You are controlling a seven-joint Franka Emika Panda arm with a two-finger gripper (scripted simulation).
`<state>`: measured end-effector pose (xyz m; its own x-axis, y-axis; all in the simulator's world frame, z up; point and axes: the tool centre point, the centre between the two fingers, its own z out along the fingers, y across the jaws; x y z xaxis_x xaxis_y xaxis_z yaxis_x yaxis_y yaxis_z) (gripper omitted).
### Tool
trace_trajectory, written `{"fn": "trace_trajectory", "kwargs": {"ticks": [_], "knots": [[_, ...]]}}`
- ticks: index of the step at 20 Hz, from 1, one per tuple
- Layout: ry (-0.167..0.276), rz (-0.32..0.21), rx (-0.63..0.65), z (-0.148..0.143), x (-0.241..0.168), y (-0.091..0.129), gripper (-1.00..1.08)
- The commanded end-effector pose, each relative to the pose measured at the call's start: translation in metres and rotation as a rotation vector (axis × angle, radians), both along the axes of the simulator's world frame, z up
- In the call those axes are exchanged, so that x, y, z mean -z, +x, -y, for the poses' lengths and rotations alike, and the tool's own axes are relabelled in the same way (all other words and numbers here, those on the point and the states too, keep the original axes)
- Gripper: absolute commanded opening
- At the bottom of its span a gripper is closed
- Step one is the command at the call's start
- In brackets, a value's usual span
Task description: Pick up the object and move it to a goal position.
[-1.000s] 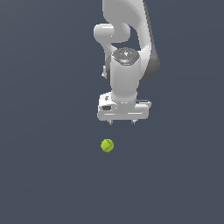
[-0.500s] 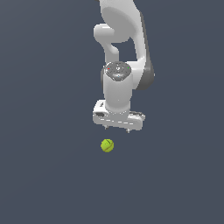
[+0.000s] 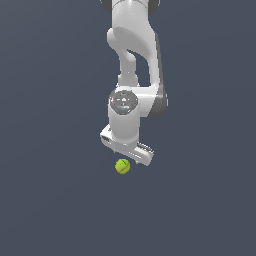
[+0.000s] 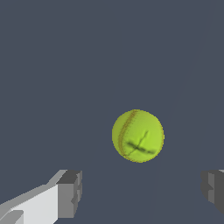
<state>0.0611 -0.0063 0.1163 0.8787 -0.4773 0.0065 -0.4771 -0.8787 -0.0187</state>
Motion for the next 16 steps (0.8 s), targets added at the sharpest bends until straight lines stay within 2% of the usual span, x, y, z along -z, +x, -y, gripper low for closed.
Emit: {"fn": "trace_trajectory", "kwargs": {"ticks": [1, 8, 16], "knots": [[-0.003, -0.005, 0.058, 0.006, 0.008, 0.003, 1.0], [-0.01, -0.014, 0.153, 0.016, 0.022, 0.008, 1.0], [-0.012, -0.016, 0.168, 0.018, 0.026, 0.008, 1.0]]}}
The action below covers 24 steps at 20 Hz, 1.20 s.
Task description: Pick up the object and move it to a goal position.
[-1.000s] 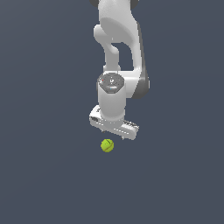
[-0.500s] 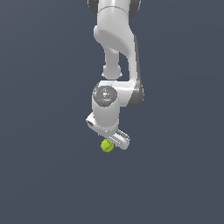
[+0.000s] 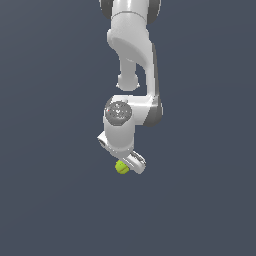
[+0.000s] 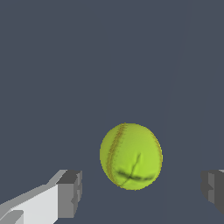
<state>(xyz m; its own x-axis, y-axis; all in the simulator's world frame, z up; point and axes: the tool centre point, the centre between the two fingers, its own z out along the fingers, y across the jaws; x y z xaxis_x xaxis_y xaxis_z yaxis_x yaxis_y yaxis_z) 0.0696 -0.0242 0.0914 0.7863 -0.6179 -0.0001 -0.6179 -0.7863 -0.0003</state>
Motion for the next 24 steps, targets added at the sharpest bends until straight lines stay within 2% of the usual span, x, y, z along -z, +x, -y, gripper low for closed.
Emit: {"fn": "trace_trajectory", "kwargs": {"ticks": [1, 10, 16, 17, 24], "knots": [[0.0, 0.0, 0.0, 0.0, 0.003, 0.0, 1.0], [0.0, 0.0, 0.004, 0.0, 0.044, -0.001, 1.0], [0.0, 0.0, 0.005, 0.0, 0.05, 0.0, 1.0], [0.0, 0.0, 0.005, 0.0, 0.05, 0.0, -1.0], [0.0, 0.0, 0.005, 0.0, 0.05, 0.0, -1.0]]}}
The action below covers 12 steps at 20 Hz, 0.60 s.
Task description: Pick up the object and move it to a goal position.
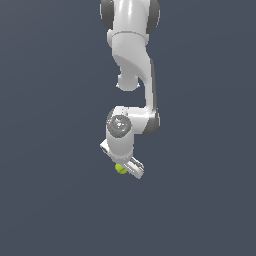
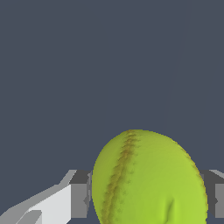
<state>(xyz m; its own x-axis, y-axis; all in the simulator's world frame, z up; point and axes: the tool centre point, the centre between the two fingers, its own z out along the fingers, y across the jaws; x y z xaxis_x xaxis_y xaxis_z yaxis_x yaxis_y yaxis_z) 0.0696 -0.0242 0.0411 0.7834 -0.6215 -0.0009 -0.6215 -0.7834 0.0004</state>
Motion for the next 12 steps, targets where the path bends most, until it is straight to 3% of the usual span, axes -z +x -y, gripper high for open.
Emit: {"fn": "trace_trajectory", "kwargs": {"ticks": [1, 12], "knots": [[0.0, 0.001, 0.0, 0.0, 0.0, 0.0, -1.0], [0.0, 0.0, 0.0, -0.001, -0.027, 0.0, -1.0]]}}
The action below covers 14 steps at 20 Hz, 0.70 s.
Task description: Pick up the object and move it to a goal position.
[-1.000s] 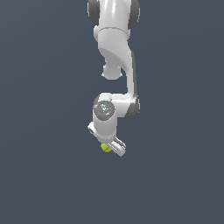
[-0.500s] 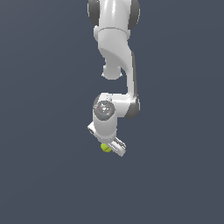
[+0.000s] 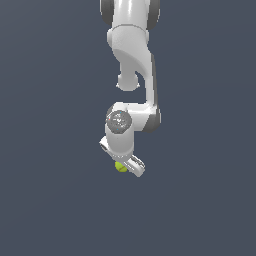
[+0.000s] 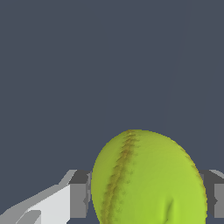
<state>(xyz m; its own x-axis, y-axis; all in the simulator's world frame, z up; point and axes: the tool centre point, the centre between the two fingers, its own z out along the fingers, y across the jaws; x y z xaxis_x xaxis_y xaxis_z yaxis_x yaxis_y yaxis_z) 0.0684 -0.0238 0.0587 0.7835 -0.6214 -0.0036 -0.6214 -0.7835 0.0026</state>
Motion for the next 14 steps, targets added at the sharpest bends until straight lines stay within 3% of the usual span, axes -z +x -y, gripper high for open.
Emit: {"fn": "trace_trajectory", "kwargs": {"ticks": [1, 14], "knots": [[0.0, 0.003, 0.0, 0.0, -0.016, 0.001, -1.0], [0.0, 0.004, 0.001, -0.002, -0.152, 0.001, -1.0]]}}
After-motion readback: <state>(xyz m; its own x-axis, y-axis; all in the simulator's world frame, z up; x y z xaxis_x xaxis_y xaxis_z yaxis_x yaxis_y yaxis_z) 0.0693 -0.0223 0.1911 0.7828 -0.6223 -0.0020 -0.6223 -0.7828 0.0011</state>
